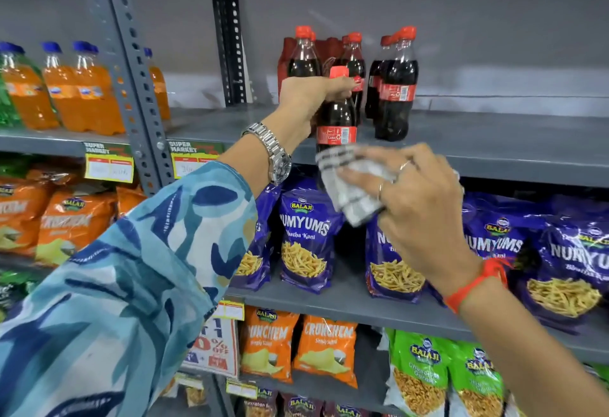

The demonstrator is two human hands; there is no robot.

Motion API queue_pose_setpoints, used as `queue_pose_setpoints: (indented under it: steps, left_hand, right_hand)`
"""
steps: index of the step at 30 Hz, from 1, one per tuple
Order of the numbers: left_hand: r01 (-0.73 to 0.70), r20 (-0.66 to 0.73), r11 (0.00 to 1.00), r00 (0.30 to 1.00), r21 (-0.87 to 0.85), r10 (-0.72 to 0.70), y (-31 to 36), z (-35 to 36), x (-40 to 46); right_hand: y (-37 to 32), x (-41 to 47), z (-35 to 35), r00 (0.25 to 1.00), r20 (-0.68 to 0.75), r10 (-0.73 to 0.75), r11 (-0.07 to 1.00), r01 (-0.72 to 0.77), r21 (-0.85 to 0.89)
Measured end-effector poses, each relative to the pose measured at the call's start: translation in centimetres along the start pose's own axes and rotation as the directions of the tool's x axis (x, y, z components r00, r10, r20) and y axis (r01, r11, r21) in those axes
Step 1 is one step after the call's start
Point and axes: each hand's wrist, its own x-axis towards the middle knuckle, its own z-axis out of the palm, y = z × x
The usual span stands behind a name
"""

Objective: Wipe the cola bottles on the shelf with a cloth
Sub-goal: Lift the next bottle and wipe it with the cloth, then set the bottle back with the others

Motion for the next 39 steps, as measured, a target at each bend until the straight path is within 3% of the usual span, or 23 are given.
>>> queue_pose_setpoints:
  steps: [2,5,8,10,14,24,39]
  left_hand:
    - [-0.002,0.014,1.000,1.000,0.006,0.002,0.0,0.3,-0.2]
    - [0.001,0.036,0.999,0.999,-0.049,0.001,0.4,0.4,-0.3]
    - [-0.041,0.016,0.996,0.999,-0.080,0.042,1.2,-0.1,0.1]
    - [-0.062,0.016,0.984,0.998,-0.165,0.065,2.0,-0.2,0.4]
    - [-0.090,0.065,0.962,0.992,-0.258,0.110,3.9,0.2,1.6]
    - [-0.165,0.163,0.986,0.973,-0.002,0.163,3.4,3.4,4.9]
    - [-0.149,0.226,0.984,0.966,0.101,0.123,3.3,4.3,6.6]
  right_hand:
    - [0.2,1.2,0.6,0.999,0.001,0.041,0.998,-0.041,-0.051]
    - [-0.4,0.1,2.0,0.993,0.117,-0.019,0.996,0.029,-0.082]
    - [-1.3,-2.5,2.2,0.945,0.283,-0.164,0.986,0.169,0.006]
    - [-1.2,-2.8,1.7,0.935,0.320,-0.150,0.988,0.129,0.087]
    - [-0.7,-0.7,0.3,0.961,0.260,-0.094,0.992,0.069,0.105]
    - [0.6,0.8,0.8,0.973,0.228,-0.039,0.998,0.028,0.052]
    - [2.2,1.9,2.0,0.990,0.140,0.007,0.999,-0.012,0.039]
